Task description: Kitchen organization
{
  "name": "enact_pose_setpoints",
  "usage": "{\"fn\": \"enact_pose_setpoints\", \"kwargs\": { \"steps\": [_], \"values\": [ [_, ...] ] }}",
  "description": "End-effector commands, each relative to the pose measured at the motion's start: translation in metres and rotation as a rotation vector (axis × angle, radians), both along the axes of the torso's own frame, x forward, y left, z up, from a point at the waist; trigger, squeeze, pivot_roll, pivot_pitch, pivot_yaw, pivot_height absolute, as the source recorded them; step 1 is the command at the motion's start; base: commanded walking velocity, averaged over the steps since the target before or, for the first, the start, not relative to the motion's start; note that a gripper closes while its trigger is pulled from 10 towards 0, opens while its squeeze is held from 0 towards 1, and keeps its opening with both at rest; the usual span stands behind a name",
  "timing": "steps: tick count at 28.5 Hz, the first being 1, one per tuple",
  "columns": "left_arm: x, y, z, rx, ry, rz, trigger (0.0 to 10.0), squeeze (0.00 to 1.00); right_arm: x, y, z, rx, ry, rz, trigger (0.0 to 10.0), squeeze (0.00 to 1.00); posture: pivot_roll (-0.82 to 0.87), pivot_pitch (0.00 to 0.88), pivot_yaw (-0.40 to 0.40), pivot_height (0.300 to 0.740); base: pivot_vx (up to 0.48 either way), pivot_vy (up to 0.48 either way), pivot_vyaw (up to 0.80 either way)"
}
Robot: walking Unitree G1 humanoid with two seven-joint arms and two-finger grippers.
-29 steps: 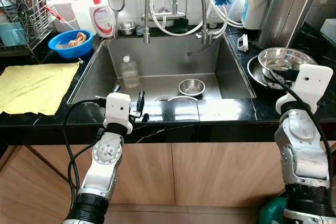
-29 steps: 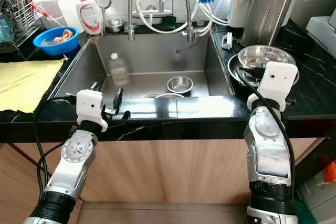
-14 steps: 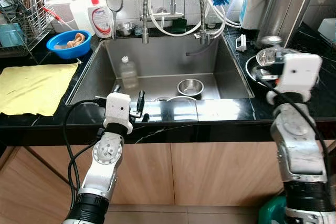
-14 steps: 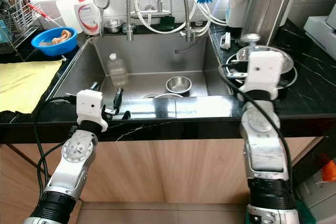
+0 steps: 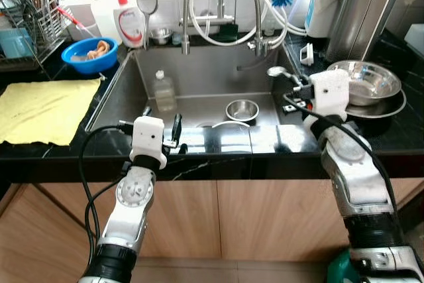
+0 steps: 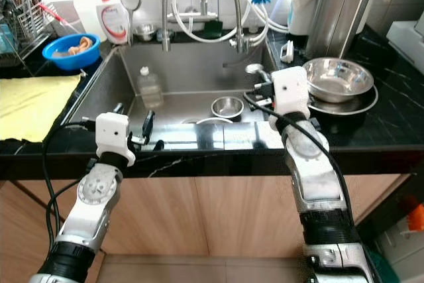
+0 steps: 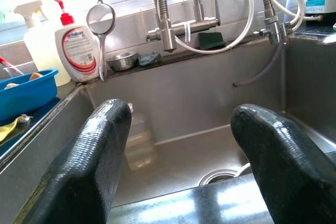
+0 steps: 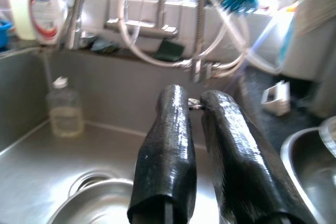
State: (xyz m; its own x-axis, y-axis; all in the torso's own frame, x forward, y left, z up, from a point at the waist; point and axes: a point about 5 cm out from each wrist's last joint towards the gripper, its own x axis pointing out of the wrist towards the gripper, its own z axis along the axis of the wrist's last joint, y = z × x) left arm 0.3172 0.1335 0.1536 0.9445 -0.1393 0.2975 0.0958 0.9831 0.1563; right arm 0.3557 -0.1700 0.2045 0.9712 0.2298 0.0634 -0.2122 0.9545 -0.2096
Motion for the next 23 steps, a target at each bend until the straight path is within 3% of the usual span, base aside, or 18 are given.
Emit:
{"fn": "enact_pose_setpoints", "kwargs": {
  "steps": [1,6,15,16,17,18,23],
  "values": [
    [0.001,0.003,0.003,0.007,-0.007,0.012,10.0,0.0,0.005,0.001,-0.006,-0.008,0.059,0.017,10.0,0.0,-0.11,0.0,0.094,0.74,0.0,0.0,0.0],
    [0.0,0.004,0.003,0.008,-0.009,0.013,10.0,0.0,0.015,0.002,-0.022,0.063,0.163,0.017,10.0,0.0,-0.1,0.0,0.094,0.74,0.0,0.0,0.0],
    [-0.001,0.004,0.003,0.011,-0.01,0.011,10.0,0.0,0.023,-0.001,-0.023,0.114,0.173,-0.023,10.0,0.0,-0.1,0.0,0.092,0.74,0.0,0.0,0.0],
    [-0.001,0.004,0.003,0.01,-0.01,0.009,10.0,0.0,0.024,-0.001,-0.023,0.123,0.172,-0.03,10.0,0.57,-0.1,0.0,0.092,0.74,0.0,0.0,0.0],
    [-0.001,0.003,0.003,0.009,-0.01,0.008,10.0,0.0,0.025,-0.001,-0.023,0.126,0.171,-0.034,10.0,0.57,-0.1,0.0,0.092,0.74,0.0,0.0,0.0],
    [-0.001,0.003,0.003,0.009,-0.011,0.007,10.0,0.0,0.025,-0.002,-0.023,0.129,0.172,-0.035,10.0,1.0,-0.1,0.0,0.09,0.74,0.0,0.0,0.0],
    [-0.001,0.001,0.003,0.006,-0.011,0.004,10.0,0.0,0.025,-0.004,-0.028,0.124,0.185,-0.043,10.0,1.0,-0.1,0.0,0.089,0.74,0.0,0.0,0.0]
  ]
}}
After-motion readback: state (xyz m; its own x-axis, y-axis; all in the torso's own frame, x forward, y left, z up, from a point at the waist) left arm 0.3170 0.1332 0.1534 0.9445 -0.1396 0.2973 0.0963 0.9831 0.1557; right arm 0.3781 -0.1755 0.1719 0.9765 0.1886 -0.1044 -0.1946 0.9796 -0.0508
